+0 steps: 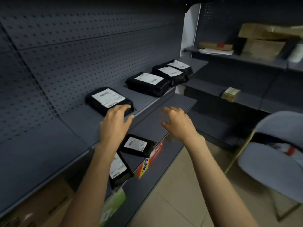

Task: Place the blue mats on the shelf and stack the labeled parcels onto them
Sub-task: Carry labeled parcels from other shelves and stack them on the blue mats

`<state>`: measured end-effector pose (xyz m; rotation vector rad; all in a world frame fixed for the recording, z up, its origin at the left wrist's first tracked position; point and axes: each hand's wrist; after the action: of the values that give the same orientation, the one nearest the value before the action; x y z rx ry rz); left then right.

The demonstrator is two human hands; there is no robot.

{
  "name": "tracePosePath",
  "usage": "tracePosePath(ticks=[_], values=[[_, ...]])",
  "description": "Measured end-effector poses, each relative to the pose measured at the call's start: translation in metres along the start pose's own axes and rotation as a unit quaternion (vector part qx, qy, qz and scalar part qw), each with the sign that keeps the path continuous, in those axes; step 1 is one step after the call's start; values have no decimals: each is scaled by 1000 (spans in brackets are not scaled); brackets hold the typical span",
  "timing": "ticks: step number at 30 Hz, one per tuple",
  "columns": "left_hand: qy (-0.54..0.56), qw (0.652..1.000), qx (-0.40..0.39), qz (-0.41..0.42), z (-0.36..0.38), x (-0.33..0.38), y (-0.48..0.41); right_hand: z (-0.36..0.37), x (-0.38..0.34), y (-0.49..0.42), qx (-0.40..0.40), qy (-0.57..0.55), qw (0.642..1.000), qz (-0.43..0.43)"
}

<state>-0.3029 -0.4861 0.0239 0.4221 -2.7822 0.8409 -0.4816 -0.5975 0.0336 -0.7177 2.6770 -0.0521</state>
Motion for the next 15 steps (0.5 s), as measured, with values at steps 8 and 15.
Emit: tracePosePath(ticks=[8, 15], values=[[-29, 999, -13, -11, 62, -14, -98, 22, 28, -118, -20, -37, 999, -22], [-73, 993, 15, -93, 102, -19, -154, 29, 35, -234, -38, -90, 990, -101]])
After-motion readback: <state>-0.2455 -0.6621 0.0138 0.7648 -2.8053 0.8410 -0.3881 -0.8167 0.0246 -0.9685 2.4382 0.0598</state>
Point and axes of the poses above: each hand's wrist, its own y-axis away from the middle knuckle, its own z-axis out of the palm, x = y × z, and after that the axes turned 13 degrees about z, right-handed
